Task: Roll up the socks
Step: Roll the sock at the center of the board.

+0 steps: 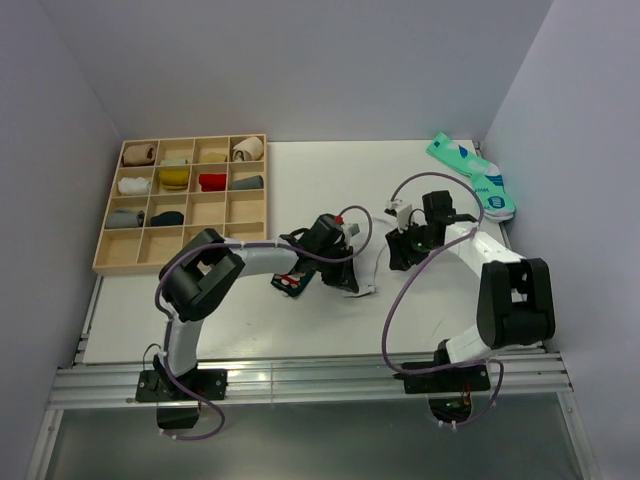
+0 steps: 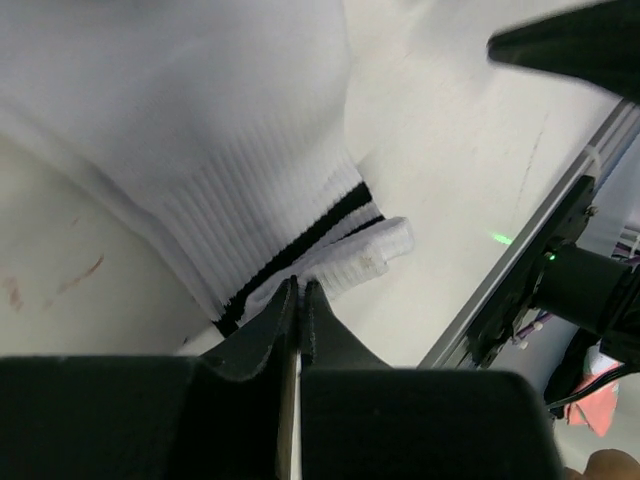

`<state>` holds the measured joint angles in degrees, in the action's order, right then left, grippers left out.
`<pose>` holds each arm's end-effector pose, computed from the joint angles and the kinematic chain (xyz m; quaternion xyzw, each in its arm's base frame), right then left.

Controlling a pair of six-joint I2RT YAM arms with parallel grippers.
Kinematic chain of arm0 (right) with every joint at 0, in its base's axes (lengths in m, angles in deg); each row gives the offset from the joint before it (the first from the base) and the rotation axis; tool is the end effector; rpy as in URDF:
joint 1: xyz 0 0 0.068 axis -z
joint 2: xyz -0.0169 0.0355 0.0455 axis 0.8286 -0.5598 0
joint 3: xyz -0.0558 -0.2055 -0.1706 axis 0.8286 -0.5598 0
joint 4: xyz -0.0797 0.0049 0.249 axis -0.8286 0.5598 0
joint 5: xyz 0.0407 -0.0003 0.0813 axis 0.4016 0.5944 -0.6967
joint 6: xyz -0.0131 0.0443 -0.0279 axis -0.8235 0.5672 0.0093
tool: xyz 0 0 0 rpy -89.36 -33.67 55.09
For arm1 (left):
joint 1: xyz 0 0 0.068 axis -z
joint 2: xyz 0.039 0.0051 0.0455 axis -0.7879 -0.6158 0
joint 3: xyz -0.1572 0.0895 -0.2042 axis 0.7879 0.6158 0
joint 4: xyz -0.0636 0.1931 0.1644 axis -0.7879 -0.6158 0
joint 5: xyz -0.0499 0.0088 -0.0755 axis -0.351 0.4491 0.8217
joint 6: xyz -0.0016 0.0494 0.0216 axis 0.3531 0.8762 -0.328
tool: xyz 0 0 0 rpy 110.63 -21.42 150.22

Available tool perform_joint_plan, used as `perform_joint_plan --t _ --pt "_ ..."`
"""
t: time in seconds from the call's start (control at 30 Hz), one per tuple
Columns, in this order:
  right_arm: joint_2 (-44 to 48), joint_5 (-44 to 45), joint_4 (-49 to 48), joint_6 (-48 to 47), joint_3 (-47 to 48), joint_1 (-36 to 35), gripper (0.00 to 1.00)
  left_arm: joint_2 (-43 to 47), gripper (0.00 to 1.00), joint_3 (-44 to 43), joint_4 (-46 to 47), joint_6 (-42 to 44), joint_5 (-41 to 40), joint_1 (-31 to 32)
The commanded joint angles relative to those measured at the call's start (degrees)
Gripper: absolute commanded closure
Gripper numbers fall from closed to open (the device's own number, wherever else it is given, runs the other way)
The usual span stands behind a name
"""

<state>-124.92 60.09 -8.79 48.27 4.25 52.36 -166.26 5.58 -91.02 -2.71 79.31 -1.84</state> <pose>0.2713 0.0344 0.1882 -0.3203 0.8924 0.1949 0.2511 0.2565 -0.3302 0.1368 0.1530 0.9030 -0.3873 0.1053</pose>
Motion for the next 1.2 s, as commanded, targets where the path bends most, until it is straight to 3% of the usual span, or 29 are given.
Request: perform_joint_plan --t 0.0,0.17,0.33,0.6,0.9,1.07,1.17 --pt "-2.52 -0.27 -0.03 0.56 4.2 -0.1 0.46 1.06 1.0 3.55 -14.43 2.88 -5.11 -0.4" --pt "-4.02 -0.71 -0.9 1.26 5.96 -1.33 0.51 3.35 1.0 4.26 -16.19 2.17 -3.88 -0.32" --pt "-2.44 -3.0 -1.78 -0.14 4.91 -1.24 0.52 0.29 1.0 -2.06 -22.68 4.1 -0.46 -0.32" --pt "5.82 -6.6 -3.01 -4.18 -0.97 -1.33 0.52 -7.28 1.0 -16.29 -34.82 7.53 6.57 -0.67" --pt "15.49 -13.54 2.95 -16.13 -6.69 -1.85 0.52 -11.41 0.99 -19.91 -38.26 7.09 11.67 -2.43" --pt "19.18 -10.75 3.94 -21.41 -10.9 -7.2 0.52 -12.38 0.98 -19.65 -38.25 6.92 12.56 -2.6" --pt "21.9 -7.85 1.21 -21.06 -13.98 -13.88 0.52 -12.9 0.98 -20.0 -38.25 6.83 12.82 -2.6"
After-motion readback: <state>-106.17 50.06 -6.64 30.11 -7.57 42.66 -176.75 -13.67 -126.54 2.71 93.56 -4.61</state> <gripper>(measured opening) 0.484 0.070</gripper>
